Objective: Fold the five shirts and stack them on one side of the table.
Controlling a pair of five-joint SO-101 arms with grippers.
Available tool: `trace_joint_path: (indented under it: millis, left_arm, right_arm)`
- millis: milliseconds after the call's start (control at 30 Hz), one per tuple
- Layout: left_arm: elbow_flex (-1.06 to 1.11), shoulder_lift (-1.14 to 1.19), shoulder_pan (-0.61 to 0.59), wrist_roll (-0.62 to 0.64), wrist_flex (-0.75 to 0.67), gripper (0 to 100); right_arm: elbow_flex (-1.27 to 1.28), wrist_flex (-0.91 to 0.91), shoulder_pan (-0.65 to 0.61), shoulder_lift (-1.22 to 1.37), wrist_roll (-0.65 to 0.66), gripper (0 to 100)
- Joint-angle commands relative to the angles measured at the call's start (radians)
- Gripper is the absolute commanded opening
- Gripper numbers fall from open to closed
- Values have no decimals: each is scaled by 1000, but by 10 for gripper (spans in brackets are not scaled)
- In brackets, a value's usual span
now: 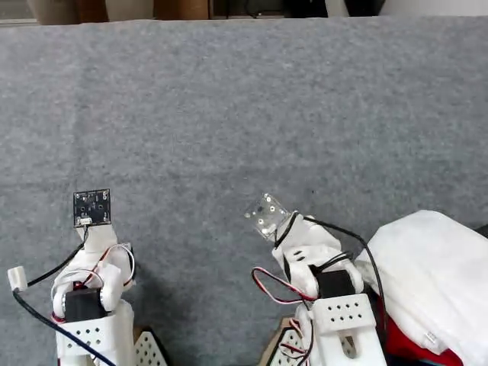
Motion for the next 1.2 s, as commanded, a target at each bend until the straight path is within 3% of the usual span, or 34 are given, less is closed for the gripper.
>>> trace_joint_path:
  millis: [0,1167]
  left_arm:
    - [15,-5,11,6,3,22]
    - [15,-4,11,6,6,22]
  right_arm:
    - [2,-18,-8,-8,-11,8]
    - [2,12,-7,-12,-3,9]
